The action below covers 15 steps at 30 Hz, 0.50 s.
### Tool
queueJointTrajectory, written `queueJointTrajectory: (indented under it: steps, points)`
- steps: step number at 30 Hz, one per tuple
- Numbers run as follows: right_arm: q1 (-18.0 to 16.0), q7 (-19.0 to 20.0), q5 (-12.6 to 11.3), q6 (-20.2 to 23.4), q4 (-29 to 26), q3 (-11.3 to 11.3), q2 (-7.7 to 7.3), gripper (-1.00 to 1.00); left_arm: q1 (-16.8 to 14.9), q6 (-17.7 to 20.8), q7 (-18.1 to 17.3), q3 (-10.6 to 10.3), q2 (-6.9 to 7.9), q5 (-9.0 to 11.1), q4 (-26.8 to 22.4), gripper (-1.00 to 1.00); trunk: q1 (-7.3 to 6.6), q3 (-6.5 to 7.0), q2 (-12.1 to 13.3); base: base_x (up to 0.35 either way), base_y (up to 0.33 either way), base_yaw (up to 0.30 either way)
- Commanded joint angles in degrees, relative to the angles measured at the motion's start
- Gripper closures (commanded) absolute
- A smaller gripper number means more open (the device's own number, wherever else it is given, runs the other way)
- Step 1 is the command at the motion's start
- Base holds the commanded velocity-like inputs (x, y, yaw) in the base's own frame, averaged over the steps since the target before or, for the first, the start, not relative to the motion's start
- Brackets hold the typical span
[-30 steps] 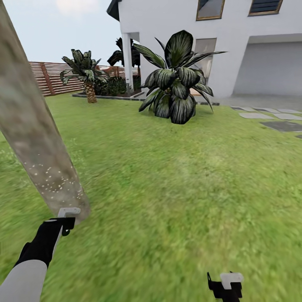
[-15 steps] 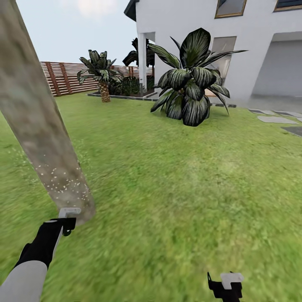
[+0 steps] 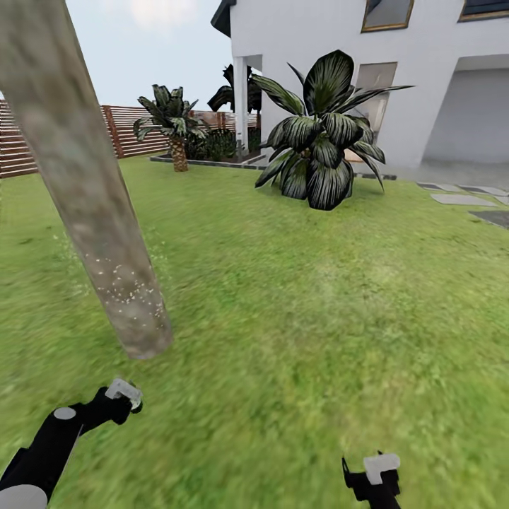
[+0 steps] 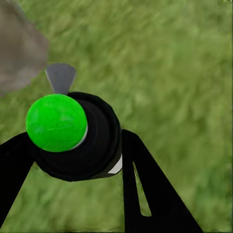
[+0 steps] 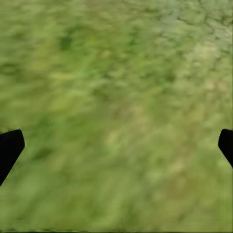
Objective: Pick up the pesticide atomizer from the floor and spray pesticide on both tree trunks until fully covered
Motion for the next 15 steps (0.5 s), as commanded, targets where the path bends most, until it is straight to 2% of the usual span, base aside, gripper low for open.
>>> queueJointTrajectory:
  steps: [1,3,4,5,6,7,8,10,12,13,15]
  points:
    - [-0.03,0.08,2.79,0.38,-1.73,3.21,0.1,-1.0,0.14,-1.1,-3.84,0.01,0.2,-2.38,-0.02,1.0,0.0,0.0,0.0,-0.335,0.088,0.0]
    - [-0.06,0.25,7.93,2.76,-6.05,7.78,0.68,-1.0,0.09,-2.66,-8.87,-0.06,0.29,-6.26,-0.09,1.0,0.0,0.0,0.0,-0.335,0.088,0.0]
    - [-0.04,1.63,10.45,5.02,-8.53,9.23,1.57,-1.0,-0.1,-4.06,-11.81,-0.27,0.27,-8.17,-0.13,1.0,0.0,0.0,0.0,-0.335,0.088,0.0]
    - [-0.06,5.14,12.59,7.66,-10.94,10.01,2.45,-1.0,-0.28,-5.22,-15.27,-0.8,0.25,-9.77,-0.16,1.0,0.0,0.0,0.0,-0.335,0.088,0.0]
    - [-0.04,11.16,14.18,10.57,-14.02,10.5,3.08,-1.0,-0.47,-5.99,-19.26,-1.73,0.25,-11.06,-0.25,1.0,0.0,0.0,0.0,-0.335,0.087,0.0]
    - [-0.05,14.49,14.59,11.79,-15.45,10.62,3.21,-1.0,-0.52,-6.18,-20.95,-2.25,0.24,-11.42,-0.28,1.0,0.0,0.0,0.0,-0.335,0.087,0.0]
    - [-0.2,21.37,15.01,13.81,-17.52,10.7,3.37,-1.0,-0.58,-6.35,-22.97,-3.16,0.24,-11.73,-0.31,1.0,0.0,0.0,0.0,-0.333,0.087,0.0]
    - [-1.25,27.89,15.11,15.56,-19.41,10.73,3.52,-1.0,-0.64,-6.48,-24.93,-5.48,0.22,-12.04,-0.28,1.0,0.0,0.0,0.0,-0.328,0.087,0.0]
    - [-2.95,35.53,15.06,17.98,-21.54,10.75,3.77,-1.0,-0.69,-6.28,-25.89,-9.38,0.01,-12.17,-0.26,1.0,0.0,0.0,0.0,-0.303,0.086,0.0]
    - [-3.82,41.01,15.05,19.44,-22.7,10.75,4.04,-1.0,-0.69,-6.04,-26.08,-12.2,-0.25,-12.24,-0.26,1.0,0.0,0.0,0.0,-0.198,0.043,0.0]
    - [-4.55,47.78,15.04,21.06,-25.11,10.75,4.18,-1.0,-0.7,-5.79,-26.13,-15.43,-0.53,-12.18,-0.25,1.0,0.0,0.0,0.0,-0.074,0.015,0.0]
